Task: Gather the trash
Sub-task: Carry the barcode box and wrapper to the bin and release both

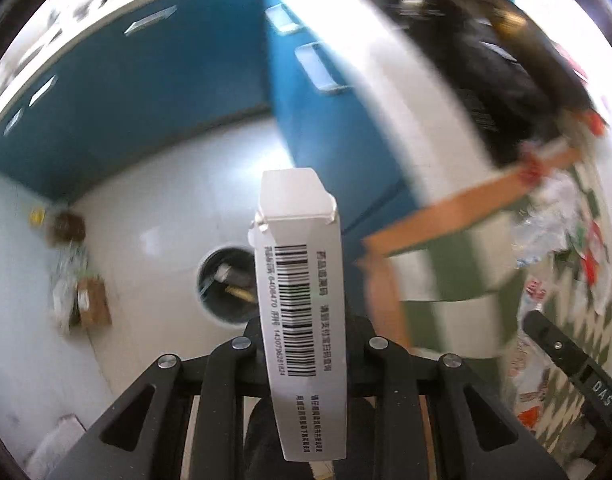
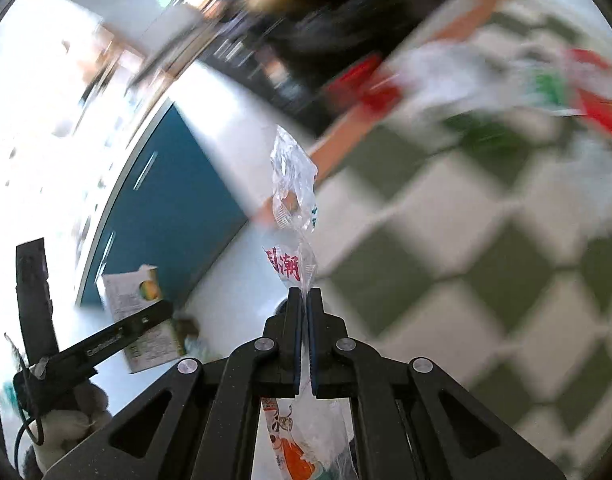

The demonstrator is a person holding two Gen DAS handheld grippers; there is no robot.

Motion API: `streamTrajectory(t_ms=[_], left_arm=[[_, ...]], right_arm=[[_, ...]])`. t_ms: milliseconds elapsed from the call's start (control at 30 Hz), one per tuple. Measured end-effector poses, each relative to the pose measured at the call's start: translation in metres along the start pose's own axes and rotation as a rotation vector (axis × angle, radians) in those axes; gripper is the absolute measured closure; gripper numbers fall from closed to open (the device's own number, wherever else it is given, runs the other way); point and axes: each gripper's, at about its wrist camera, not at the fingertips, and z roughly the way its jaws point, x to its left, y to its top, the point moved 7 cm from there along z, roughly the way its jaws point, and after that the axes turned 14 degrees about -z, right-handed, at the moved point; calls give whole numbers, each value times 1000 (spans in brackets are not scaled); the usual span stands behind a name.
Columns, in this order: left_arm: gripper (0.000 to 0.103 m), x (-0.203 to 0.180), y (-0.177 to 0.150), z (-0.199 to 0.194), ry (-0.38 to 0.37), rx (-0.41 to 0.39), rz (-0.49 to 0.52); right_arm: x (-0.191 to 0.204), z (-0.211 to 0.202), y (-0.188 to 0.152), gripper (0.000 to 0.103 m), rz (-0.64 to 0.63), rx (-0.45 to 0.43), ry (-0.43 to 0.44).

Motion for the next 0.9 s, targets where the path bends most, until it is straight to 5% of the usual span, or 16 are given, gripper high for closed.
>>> streamTrajectory(t_ms=[233, 467, 667, 733, 800, 900], left_arm=[[84, 142, 10, 134, 61, 127, -178], [84, 224, -15, 348, 1, 336, -318], [82, 250, -46, 485, -9, 483, -339], [71, 251, -48, 507, -32, 507, -351], [39, 256, -50, 517, -34, 501, -370], [22, 262, -49, 513, -18, 464, -370]], right_arm=[[71, 193, -47, 101, -79, 185, 25], [34, 432, -139, 101, 9, 401, 33], [3, 555, -190, 100, -31, 507, 17], [-4, 581, -199, 98, -64, 544, -1], [-6, 597, -206, 97, -80, 569, -3], [-5, 609, -199, 81, -108, 584, -13]])
